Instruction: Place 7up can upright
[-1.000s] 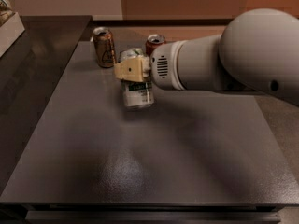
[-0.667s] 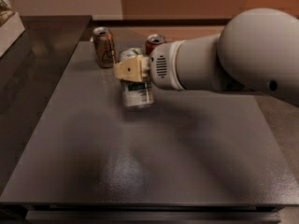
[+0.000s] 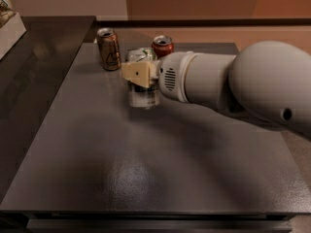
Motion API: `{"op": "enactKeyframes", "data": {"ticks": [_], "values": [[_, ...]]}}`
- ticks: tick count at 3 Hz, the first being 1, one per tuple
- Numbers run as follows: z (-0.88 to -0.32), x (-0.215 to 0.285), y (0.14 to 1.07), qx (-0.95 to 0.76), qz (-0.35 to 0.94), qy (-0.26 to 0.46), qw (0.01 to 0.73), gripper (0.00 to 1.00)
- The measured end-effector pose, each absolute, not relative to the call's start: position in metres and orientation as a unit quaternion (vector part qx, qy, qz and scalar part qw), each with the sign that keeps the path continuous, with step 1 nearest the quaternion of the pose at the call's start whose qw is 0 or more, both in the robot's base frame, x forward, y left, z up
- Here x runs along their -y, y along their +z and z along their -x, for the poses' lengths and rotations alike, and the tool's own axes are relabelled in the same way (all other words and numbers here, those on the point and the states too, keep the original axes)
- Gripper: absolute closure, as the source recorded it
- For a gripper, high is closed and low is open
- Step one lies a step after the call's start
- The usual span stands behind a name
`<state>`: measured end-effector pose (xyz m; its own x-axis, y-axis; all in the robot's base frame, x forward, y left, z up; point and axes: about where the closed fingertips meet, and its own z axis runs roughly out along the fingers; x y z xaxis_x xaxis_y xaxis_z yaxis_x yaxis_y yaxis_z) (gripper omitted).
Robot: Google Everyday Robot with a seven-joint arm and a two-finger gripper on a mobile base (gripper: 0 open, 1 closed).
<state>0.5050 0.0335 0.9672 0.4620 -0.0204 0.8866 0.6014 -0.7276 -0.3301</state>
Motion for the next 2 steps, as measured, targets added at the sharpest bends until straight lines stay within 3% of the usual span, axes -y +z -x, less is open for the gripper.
{"op": "enactKeyframes", "data": {"ticks": [2], "values": [[-0.5119, -0.0253, 0.9599, 0.196, 0.734, -0.569, 0.315, 1.00]]}}
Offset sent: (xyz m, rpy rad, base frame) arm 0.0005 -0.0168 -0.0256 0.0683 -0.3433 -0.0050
